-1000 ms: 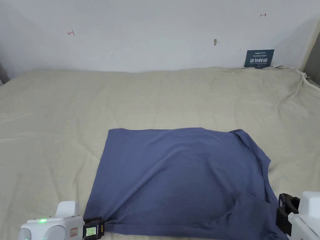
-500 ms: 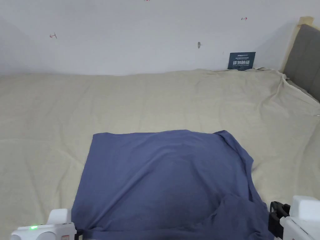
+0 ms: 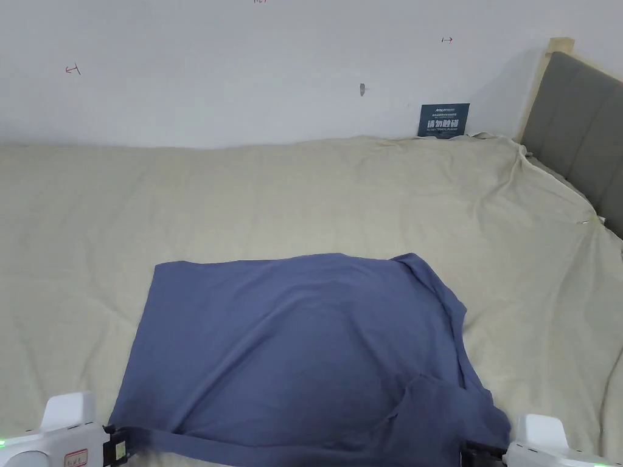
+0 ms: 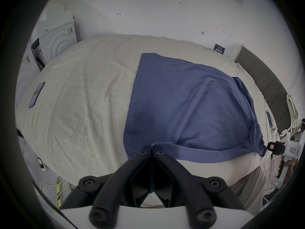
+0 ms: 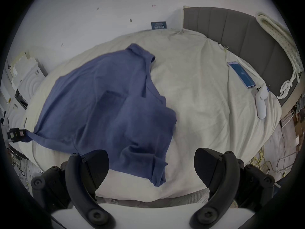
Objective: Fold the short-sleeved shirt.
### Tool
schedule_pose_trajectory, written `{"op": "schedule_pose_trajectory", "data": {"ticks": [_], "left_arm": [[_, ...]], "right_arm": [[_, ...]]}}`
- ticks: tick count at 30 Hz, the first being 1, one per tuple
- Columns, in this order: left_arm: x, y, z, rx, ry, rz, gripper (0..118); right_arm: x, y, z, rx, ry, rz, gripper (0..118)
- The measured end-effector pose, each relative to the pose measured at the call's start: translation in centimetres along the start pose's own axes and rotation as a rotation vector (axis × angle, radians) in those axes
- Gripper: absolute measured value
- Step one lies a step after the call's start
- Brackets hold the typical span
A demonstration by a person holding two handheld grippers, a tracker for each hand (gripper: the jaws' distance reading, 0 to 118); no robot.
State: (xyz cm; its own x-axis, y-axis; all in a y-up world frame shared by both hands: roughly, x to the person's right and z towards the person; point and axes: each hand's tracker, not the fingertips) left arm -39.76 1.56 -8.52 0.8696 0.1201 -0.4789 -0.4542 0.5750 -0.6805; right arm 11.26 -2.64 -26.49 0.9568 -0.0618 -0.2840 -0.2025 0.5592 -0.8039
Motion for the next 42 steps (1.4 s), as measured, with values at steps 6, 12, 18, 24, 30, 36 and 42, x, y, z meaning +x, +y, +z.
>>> {"op": "schedule_pose_trajectory", "data": {"ticks": [6, 12, 18, 24, 30, 36, 42], "left_arm": [[0.2, -0.3, 0.1, -0.008, 0.004, -0.002, 0], [0.1, -0.3, 0.1, -0.007, -0.003, 0.009, 0], [-0.2, -0.2, 0.4, 0.002, -0.007, 0.019, 0], [-0.9, 2.7, -0.8, 0.025, -0.007, 0.023, 0], [-0.2, 7.1, -1.6, 0.058, -0.004, 0.009, 0], [0.8, 12.0, -5.6, 0.031, 0.012, -0.043, 0], [2.1, 14.4, -10.7, -0.027, 0.049, -0.118, 0]], "right_arm": [[0.1, -0.6, -1.9, -0.024, 0.004, 0.017, 52], [-1.0, -0.5, -0.4, -0.001, 0.038, 0.036, 5], [-1.6, 1.3, 2.2, 0.072, 0.056, 0.078, 4], [-2.5, 6.1, 3.8, 0.158, 0.073, 0.166, 4], [-3.7, 11.9, 2.9, 0.211, 0.066, 0.229, 4], [-4.1, 16.5, -1.5, 0.166, 0.057, 0.258, 4], [-4.2, 19.2, -7.0, 0.100, 0.025, 0.282, 4]]}}
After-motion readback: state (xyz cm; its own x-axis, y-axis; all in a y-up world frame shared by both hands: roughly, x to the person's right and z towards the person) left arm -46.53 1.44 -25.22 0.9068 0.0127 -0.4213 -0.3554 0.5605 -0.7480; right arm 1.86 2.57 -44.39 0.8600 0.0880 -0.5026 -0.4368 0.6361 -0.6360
